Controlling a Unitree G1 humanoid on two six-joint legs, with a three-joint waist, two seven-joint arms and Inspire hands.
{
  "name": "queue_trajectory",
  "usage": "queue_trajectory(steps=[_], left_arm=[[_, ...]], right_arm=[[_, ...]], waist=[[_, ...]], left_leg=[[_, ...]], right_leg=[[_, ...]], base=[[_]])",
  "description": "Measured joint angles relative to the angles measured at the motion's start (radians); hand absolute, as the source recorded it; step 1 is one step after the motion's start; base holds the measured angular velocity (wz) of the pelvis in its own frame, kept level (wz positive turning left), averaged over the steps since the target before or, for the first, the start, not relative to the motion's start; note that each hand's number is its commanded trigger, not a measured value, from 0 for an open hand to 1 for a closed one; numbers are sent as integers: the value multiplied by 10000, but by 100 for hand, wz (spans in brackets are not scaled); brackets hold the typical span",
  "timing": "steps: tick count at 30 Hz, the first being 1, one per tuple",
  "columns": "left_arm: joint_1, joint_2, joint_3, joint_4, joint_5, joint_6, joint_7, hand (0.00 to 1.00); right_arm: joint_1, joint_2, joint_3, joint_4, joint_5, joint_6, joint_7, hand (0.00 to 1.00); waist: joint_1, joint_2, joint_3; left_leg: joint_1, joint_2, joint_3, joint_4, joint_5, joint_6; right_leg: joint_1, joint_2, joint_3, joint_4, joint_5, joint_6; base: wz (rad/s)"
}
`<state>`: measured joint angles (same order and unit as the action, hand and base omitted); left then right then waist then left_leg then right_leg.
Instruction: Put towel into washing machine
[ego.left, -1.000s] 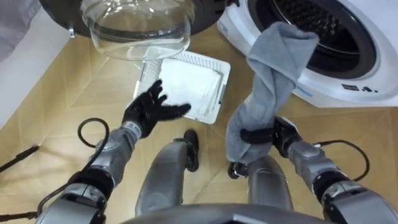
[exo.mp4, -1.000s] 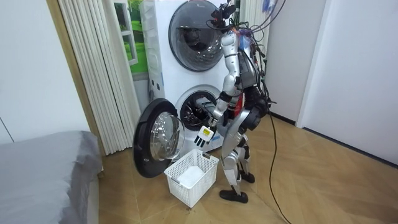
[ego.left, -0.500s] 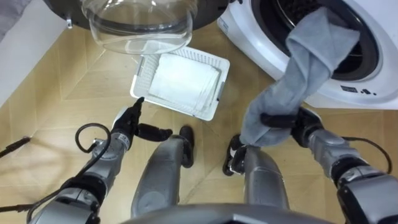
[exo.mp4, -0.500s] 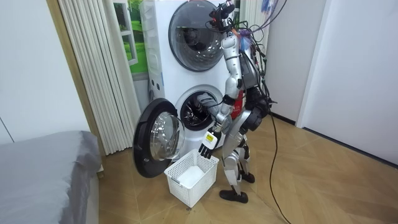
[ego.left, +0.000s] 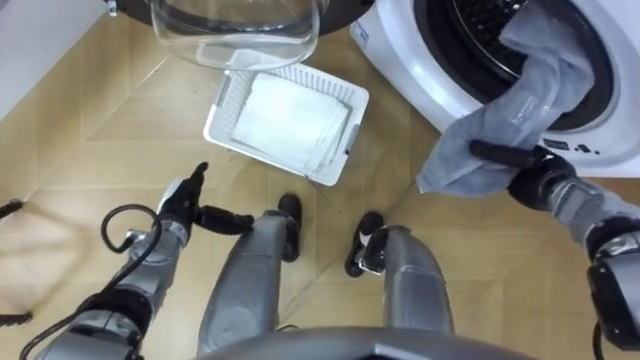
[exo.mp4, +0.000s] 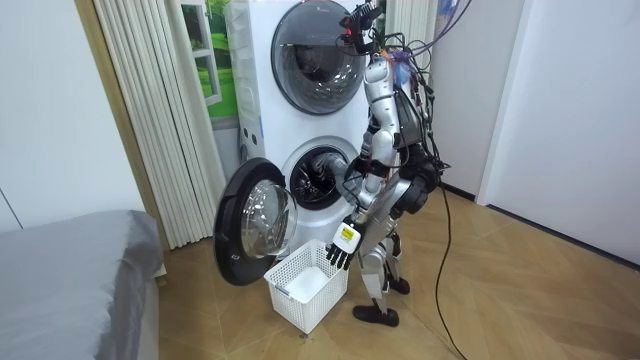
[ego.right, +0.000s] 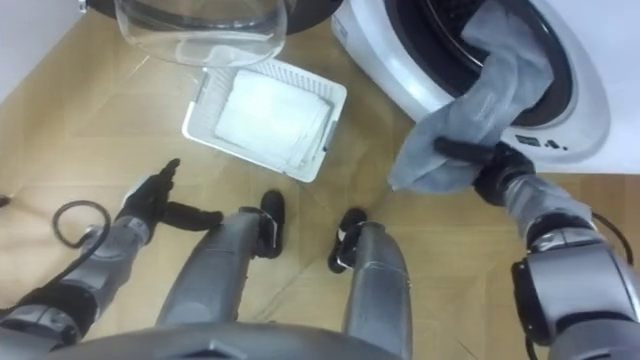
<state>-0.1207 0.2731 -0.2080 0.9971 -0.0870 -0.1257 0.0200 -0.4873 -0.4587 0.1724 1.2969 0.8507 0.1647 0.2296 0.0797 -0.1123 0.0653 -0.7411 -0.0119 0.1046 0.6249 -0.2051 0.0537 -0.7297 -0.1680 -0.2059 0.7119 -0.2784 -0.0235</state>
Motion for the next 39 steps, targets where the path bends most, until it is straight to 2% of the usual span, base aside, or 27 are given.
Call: queue_trajectory(steps=[3, 7, 9, 14, 18, 19, 25, 30, 35, 39], left_arm=[[-39, -22, 0, -19, -7, 129, -4, 0], [-2, -35, 76, -181, -8, 149, 200, 0], [51, -92, 77, -195, 11, 167, 406, 0], [55, -213, 130, -478, 39, 279, 890, 0], [110, -236, 98, -565, 16, 411, 1225, 0], [105, -237, 98, -565, 17, 440, 1263, 0], [88, -347, 127, -580, 380, 637, 1479, 0], [111, -587, 478, -580, 621, 754, 1998, 0], [160, -594, 717, -592, 1593, 843, 2232, 0], [148, -627, 775, -783, 1800, 985, 2436, 0]], right_arm=[[-224, -2, 0, -24, 634, 370, 23, 100], [-560, -3, -26, -195, 1596, 602, -89, 100], [-706, -4, -167, -395, 2272, 962, -350, 100], [-1232, -4, -215, -707, 3760, 1538, -869, 100], [-1634, -4, -410, -1006, 4626, 1652, -1059, 96], [-1718, -3, -417, -994, 4772, 1657, -1078, 0], [-2234, 3, -1650, -960, 6316, 2052, -1863, 0], [-2637, 2, -2935, -915, 6915, 2063, -3221, 0], [-3193, 0, -4275, -263, 7203, 2059, -4296, 0], [-3335, 0, -4530, -66, 7203, 1587, -5010, 0]], waist=[[-15, -52, -2], [-164, -93, 0], [-268, -103, 1], [-291, -139, -2], [-438, -138, -2], [-445, -138, -2], [-427, -141, 0], [-469, -129, 2], [-517, -88, -9], [-486, -17, -19]], left_leg=[[-79, -20, 9, 9, 38, 66], [-338, -135, 69, 22, 111, 178], [-360, -217, 123, 14, 148, 245], [-401, -282, 260, 16, 205, 358], [-401, -427, 253, 56, 255, 477], [-404, -438, 253, 78, 254, 489], [-500, -533, 249, 342, 161, 658], [-612, -671, 225, 549, 69, 790], [-751, -707, 184, 810, -32, 935], [-843, -707, 211, 1027, -109, 1035]], right_leg=[[-93, -100, -7, 57, 22, 43], [-416, -257, 15, 215, 44, 97], [-460, -386, 15, 296, 29, 149], [-568, -467, 94, 368, 85, 253], [-560, -639, 70, 513, 55, 355], [-558, -653, 68, 532, 52, 366], [-565, -777, 93, 754, -32, 535], [-607, -928, 109, 971, -141, 686], [-668, -935, 133, 1071, -202, 784], [-721, -931, 214, 1198, -202, 824]], base=[[4], [7], [7], [1], [11], [8], [5], [8], [8], [0]])
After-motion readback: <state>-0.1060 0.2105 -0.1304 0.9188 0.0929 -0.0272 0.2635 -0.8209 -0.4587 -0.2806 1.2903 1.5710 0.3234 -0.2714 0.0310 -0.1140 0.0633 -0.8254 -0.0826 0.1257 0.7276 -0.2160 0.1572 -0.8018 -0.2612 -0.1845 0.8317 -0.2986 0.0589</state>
